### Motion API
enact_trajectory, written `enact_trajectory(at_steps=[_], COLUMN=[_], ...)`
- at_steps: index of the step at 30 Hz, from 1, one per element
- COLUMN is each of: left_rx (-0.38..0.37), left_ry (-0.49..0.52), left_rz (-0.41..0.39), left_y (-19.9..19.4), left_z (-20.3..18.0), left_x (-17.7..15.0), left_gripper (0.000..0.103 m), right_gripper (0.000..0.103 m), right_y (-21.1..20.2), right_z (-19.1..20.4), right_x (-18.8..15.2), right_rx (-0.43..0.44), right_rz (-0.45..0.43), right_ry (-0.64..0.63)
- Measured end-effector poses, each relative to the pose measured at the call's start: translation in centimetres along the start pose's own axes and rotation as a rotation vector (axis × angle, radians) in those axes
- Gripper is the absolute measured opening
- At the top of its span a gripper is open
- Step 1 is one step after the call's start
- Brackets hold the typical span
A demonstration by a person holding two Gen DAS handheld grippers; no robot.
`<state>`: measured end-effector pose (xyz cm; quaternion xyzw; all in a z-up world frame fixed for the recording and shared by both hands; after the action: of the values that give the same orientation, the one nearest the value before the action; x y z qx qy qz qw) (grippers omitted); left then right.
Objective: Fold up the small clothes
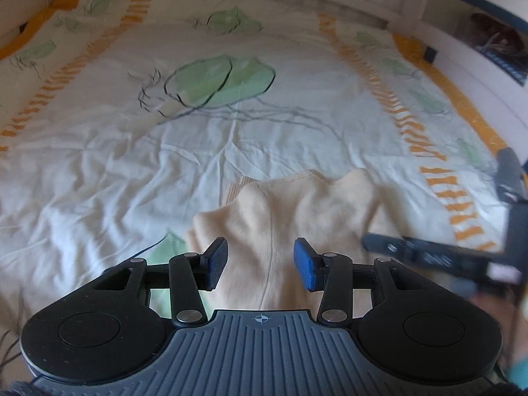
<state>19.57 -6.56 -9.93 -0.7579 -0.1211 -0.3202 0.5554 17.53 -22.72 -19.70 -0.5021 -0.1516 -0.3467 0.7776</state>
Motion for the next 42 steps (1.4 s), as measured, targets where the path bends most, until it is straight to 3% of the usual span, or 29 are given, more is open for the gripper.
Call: enact_trajectory(at_steps=[5, 9, 13, 18, 22, 26, 30, 34, 37, 42], left_rx=[0.063, 0.183, 0.152, 0.150, 0.146, 0.124, 0.113, 0.104, 0.118, 0.109], left_ry=[0.056, 0.061, -0.044, -0.050, -0.051, -0.091, -0.109, -0.117, -0.065, -0.001], left_rz=[0.049, 0.053, 0.032, 0.003, -0.006, -0.006, -0.004, 0.003, -0.024, -0.016], left_y=[3.9, 4.3, 3.4, 2.9, 3.0, 3.1, 3.0, 2.0, 1.2, 2.9], left_z=[0.5, 3.1, 4.8, 5.0, 4.9, 5.3, 5.4, 5.4, 5.0, 4.0], left_x=[-1.0, -2.5, -3.5, -4.1, -4.0, -4.0, -4.0, -3.0, -1.5, 0.3], left_gripper=[0.044, 0.045, 0.046, 0.047, 0.047, 0.048, 0.048, 0.047, 0.046, 0.046], right_gripper=[0.076, 0.077, 0.077, 0.077, 0.077, 0.082, 0.084, 0.083, 0.083, 0.083], right_y=[0.0, -0.3, -1.1, -0.6, 2.3, 4.7, 5.7, 3.4, 0.8, -1.0], right_z=[-0.1, 0.0, 0.2, 1.1, 0.0, -0.8, -0.1, 0.7, 1.5, 2.3], right_x=[0.0, 0.1, 0.7, 2.7, 3.9, 5.6, 6.7, 7.1, 6.8, 3.8], right_rx=[0.008, 0.009, -0.009, -0.041, -0.172, -0.199, -0.246, -0.214, -0.182, -0.164], right_rz=[-0.003, -0.007, -0.034, -0.058, -0.001, 0.025, 0.048, 0.009, -0.019, 0.062], right_ry=[0.010, 0.020, 0.028, 0.002, -0.030, -0.018, -0.090, -0.119, -0.121, -0.093])
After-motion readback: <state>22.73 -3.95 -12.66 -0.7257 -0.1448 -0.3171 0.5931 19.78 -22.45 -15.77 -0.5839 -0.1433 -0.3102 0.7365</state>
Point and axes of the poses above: each gripper's, at about its wrist camera, not at the fingertips, and y roughly the way its jaws point, z to its left, x to its top, the point moved 9 cm from there along y, roughly the way its jaws point, and after that the axes turned 8 degrees about -x, right-handed, at the moved point
